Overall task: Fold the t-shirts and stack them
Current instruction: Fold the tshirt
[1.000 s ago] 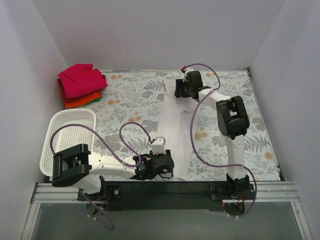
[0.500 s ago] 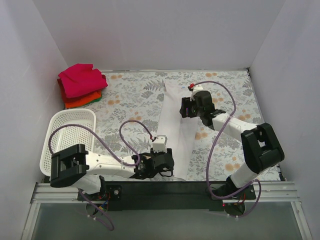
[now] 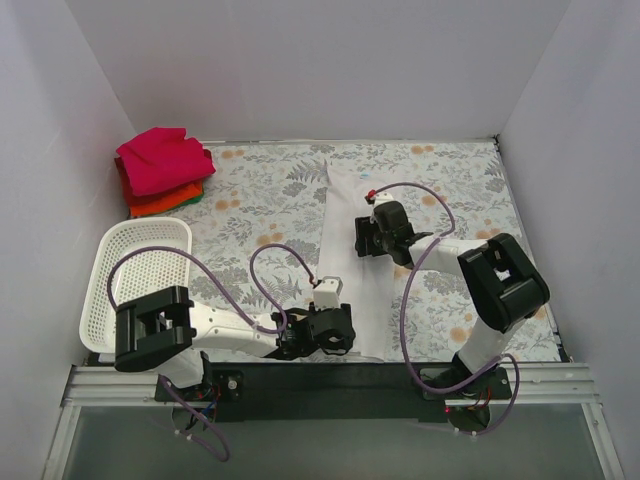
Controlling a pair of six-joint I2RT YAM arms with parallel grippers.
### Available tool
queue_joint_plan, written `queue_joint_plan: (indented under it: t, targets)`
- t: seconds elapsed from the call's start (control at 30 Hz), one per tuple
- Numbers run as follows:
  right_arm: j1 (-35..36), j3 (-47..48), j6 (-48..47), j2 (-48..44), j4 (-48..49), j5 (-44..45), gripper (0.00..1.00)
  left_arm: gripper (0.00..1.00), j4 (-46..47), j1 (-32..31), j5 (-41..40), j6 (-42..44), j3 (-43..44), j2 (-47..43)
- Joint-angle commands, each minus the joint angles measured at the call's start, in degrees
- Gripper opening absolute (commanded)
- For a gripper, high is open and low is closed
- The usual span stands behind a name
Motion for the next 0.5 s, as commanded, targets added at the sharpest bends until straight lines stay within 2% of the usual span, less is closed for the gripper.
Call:
queue_joint_plan:
  t: [0.0,0.23,0.47]
  targets:
    - [0.2,3.3,1.0,3.3,1.2,1.0,0.54,0.44,1.9,0.1,2.1,0.8,-0.8,0.7]
    - [0.2,9.5,1.2,11.0,1.2,-1.0,0.54,0.44,1.9,0.1,1.0,1.2,0.3,2.6]
    - [0.2,13.4,0.7,14.8,1.1,-1.6,0.54,0.45,1.8,1.1,0.6,1.1,0.7,4.3]
